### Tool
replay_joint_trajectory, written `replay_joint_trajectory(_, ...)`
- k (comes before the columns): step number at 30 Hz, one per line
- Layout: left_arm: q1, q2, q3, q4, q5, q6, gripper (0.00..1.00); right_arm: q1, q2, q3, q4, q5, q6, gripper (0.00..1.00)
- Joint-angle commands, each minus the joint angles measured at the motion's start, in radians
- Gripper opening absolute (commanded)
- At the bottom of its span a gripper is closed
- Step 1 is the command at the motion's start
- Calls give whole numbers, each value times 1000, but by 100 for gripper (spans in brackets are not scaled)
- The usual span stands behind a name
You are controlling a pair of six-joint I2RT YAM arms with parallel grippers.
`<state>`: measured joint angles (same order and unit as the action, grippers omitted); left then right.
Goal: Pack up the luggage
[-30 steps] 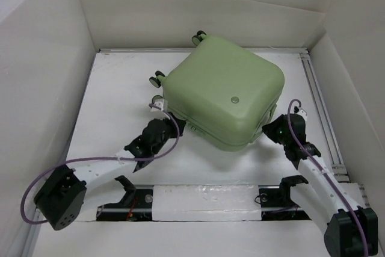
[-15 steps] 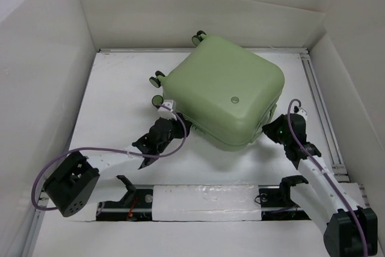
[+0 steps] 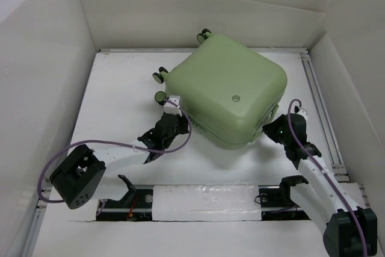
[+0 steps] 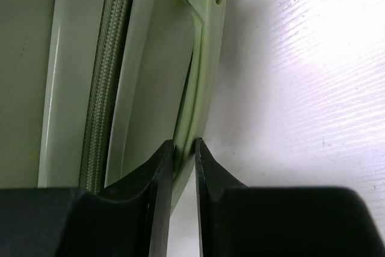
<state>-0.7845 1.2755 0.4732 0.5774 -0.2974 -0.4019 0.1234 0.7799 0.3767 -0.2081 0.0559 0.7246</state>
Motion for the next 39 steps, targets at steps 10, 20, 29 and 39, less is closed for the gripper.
replay_joint_trajectory(10, 227, -34, 30, -111, -205, -166, 0, -11, -71, 2, 39, 45, 13, 0)
replay_joint_trajectory(20, 579, 126, 160, -62, 113, -377, 0, -11, -149, -7, -7, 79, 53, 0)
replay_joint_trajectory(29, 600, 263, 467, -232, 57, -376, 0, -21, -179, -16, -25, 99, 73, 0)
replay_joint_trajectory(39, 610, -16, 223, -81, -2, -509, 53, -21, -232, -45, 33, 22, 32, 0)
